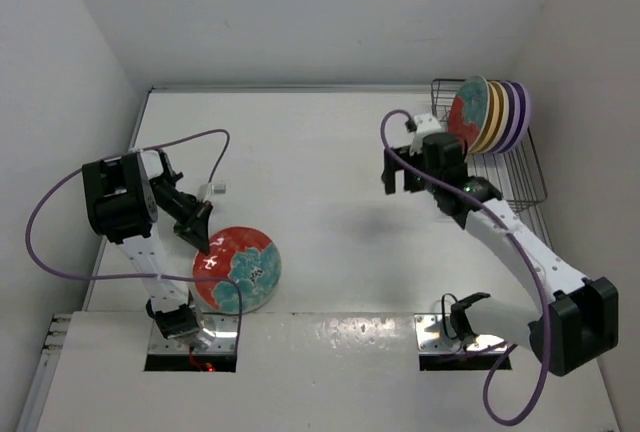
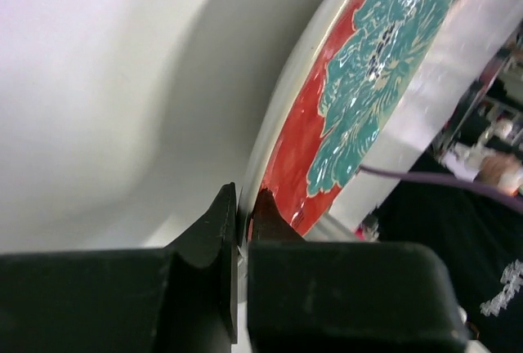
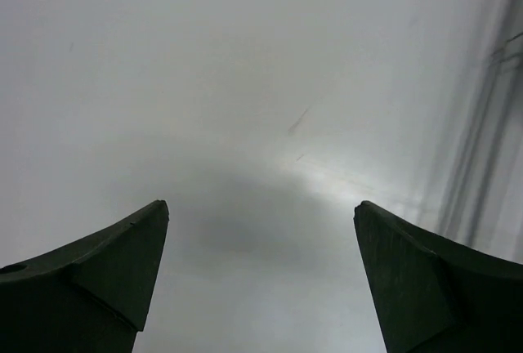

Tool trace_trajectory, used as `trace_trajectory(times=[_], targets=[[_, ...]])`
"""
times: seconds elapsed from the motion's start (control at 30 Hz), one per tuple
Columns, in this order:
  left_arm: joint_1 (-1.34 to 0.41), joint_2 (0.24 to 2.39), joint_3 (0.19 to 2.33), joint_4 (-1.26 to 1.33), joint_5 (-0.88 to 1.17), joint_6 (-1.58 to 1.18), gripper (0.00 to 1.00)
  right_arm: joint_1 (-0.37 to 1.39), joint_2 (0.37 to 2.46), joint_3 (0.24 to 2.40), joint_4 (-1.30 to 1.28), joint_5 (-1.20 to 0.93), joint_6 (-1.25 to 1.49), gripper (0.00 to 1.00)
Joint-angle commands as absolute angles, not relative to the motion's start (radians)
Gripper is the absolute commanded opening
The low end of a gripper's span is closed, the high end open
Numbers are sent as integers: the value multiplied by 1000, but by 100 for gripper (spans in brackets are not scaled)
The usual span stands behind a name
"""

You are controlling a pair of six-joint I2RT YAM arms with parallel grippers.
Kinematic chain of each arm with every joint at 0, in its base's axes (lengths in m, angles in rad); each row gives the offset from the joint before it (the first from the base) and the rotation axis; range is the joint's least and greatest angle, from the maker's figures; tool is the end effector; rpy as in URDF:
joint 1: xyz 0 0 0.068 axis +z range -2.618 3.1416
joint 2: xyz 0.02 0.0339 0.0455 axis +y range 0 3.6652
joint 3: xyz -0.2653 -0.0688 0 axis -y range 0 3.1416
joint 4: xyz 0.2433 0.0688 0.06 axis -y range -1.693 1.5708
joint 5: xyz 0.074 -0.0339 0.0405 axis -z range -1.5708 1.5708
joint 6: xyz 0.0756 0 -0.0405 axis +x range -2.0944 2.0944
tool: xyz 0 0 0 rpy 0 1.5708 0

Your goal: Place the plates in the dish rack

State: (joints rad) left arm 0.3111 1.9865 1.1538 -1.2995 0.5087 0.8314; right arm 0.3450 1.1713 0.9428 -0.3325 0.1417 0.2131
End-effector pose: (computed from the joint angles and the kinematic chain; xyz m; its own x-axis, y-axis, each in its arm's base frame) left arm 0.2594 0.0447 0.0981 -0.9230 0.3811 0.0541 0.2490 0.6982 -0.6712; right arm 0.2797 0.0892 0.2820 -0.5364 0.0297 -0.8435 -0.1114 0.9882 0.1056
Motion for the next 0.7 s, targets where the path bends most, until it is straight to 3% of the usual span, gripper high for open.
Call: trace_trajectory(times=[0.0, 0.17, 0.4, 0.47, 0.67], targets=[[281, 1987, 1267, -1111, 597, 738, 0, 423, 1150, 765, -175, -86, 429, 93], [191, 1974, 1341, -1068, 695, 655, 0, 561, 1277, 608, 177, -287, 551, 92], [31, 1841, 1310, -968, 769, 696, 0, 620, 1665, 721, 574, -541, 710, 92], [21, 1821, 1301, -943, 756, 686, 0, 611, 1750, 745, 626, -578, 754, 92], [11, 1821, 1301, -934, 775, 664, 0, 667, 1953, 885, 654, -667, 796, 79]])
